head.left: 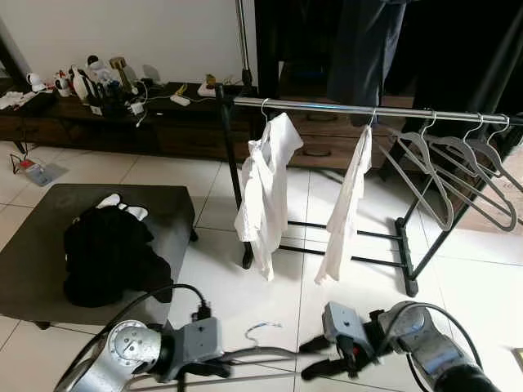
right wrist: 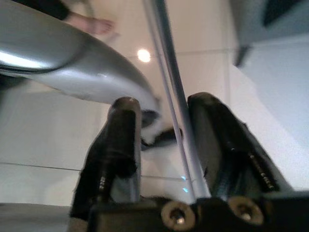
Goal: Hang hanger
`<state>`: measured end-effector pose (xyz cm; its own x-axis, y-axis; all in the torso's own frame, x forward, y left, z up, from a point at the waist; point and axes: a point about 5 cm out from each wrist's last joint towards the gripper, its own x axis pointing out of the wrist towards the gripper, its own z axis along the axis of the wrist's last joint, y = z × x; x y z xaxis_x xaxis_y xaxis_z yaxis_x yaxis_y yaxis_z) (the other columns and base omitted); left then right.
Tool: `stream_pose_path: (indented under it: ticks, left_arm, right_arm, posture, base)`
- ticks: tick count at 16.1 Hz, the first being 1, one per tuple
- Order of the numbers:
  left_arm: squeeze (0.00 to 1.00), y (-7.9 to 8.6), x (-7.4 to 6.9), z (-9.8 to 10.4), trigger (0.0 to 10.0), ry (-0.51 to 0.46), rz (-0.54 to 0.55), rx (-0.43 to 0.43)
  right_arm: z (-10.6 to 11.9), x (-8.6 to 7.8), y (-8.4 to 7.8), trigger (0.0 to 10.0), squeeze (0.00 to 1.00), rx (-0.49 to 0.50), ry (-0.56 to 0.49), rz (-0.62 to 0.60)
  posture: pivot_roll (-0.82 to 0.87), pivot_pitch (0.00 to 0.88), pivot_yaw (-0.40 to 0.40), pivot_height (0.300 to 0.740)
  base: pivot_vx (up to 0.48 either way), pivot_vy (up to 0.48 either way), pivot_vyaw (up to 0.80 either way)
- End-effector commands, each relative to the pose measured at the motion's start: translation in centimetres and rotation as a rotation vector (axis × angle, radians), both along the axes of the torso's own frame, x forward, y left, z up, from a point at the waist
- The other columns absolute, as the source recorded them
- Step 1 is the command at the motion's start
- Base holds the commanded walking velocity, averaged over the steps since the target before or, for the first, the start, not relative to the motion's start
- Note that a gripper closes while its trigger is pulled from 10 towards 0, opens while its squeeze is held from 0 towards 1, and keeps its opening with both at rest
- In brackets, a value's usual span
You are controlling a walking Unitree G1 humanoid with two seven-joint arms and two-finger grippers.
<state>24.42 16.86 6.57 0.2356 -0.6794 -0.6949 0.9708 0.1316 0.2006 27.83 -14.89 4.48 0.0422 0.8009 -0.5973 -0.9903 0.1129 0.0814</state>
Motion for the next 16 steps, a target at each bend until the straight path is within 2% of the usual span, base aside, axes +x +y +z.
stream_pose_path:
  ticks: [1, 3, 4, 5, 6, 7, 8, 9, 11, 13, 14, 15, 16]
  left_arm:
    - [0.00, 1.5, 0.0, -1.0, 0.0, 0.001, 0.062, 0.108]
    - [0.00, 1.7, -0.4, -1.5, 0.0, -0.009, 0.145, 0.116]
    - [0.00, 1.6, -0.5, -1.6, 0.0, -0.011, 0.166, 0.112]
    - [0.00, 1.5, -0.6, -1.7, 0.0, -0.016, 0.199, 0.115]
    - [0.00, 1.9, 0.5, -1.8, 2.5, -0.117, 0.386, 0.126]
    - [0.00, 2.1, 1.6, -1.2, 8.2, -0.213, 0.514, 0.075]
    - [0.00, 1.7, 2.2, -0.3, 10.0, -0.245, 0.613, -0.038]
    - [0.00, 1.4, 2.5, 0.3, 10.0, -0.269, 0.662, -0.113]
    - [0.00, -0.4, 2.3, 1.8, 10.0, -0.340, 0.740, -0.293]
    - [0.00, -1.8, 1.4, 1.7, 10.0, -0.362, 0.772, -0.362]
    - [0.00, -1.9, 1.3, 1.7, 10.0, -0.353, 0.797, -0.382]
    - [0.00, -1.7, 1.3, 1.7, 10.0, -0.361, 0.853, -0.408]
    - [0.00, -1.4, 1.0, 1.5, 10.0, -0.362, 0.937, -0.440]
  right_arm:
    - [-0.3, 0.5, -0.2, 10.0, 1.00, -0.030, -0.050, -0.064]
    - [-0.5, 1.3, -0.3, 10.0, 1.00, 0.015, -0.083, -0.224]
    - [-0.5, 1.6, -0.3, 10.0, 0.86, 0.028, -0.102, -0.271]
    - [-0.5, 2.2, -0.4, 10.0, 0.31, 0.040, -0.123, -0.356]
    - [-1.3, 2.9, -1.2, 10.0, 0.00, -0.006, -0.132, -0.575]
    - [-2.1, 2.8, -1.7, 10.0, 0.00, -0.046, -0.151, -0.675]
    - [-3.4, 2.1, -2.5, 10.0, 0.00, -0.094, -0.109, -0.801]
    - [-4.3, 1.6, -3.0, 10.0, 0.00, -0.120, -0.078, -0.902]
    - [-7.3, -1.1, -3.9, 10.0, 0.00, -0.145, 0.059, -1.192]
    - [-9.9, -4.1, -3.3, 10.0, 0.00, -0.186, 0.193, -1.342]
    - [-10.2, -4.5, -3.2, 10.0, 0.00, -0.195, 0.208, -1.354]
    - [-11.0, -5.6, -3.1, 10.0, 0.00, -0.209, 0.252, -1.407]
    - [-12.3, -7.8, -2.7, 10.0, 0.00, -0.257, 0.330, -1.459]
  posture:
    - [0.08, 0.132, 0.018, 0.740]
    - [0.08, 0.135, 0.015, 0.740]
    - [0.08, 0.136, 0.016, 0.740]
    - [0.08, 0.138, 0.015, 0.740]
    - [0.08, 0.138, 0.015, 0.740]
    - [0.08, 0.138, 0.012, 0.740]
    - [0.08, 0.138, 0.010, 0.740]
    - [0.08, 0.137, 0.007, 0.740]
    - [0.09, 0.134, 0.007, 0.740]
    - [0.08, 0.130, 0.004, 0.740]
    - [0.08, 0.128, 0.003, 0.740]
    - [0.08, 0.125, 0.002, 0.740]
    - [0.09, 0.124, 0.000, 0.740]
  base:
    - [0.000, 0.000, 0.00]
    - [0.000, 0.000, 0.00]
    - [0.000, 0.000, 0.00]
    - [0.000, 0.000, 0.00]
    - [0.000, 0.000, 0.00]
    - [0.000, 0.000, 0.00]
    - [0.000, 0.000, 0.00]
    - [0.000, 0.000, 0.00]
    - [0.000, 0.000, 0.00]
    - [0.000, 0.000, 0.00]
    - [0.000, 0.000, 0.00]
    - [0.000, 0.000, 0.00]
    - [0.000, 0.000, 0.00]
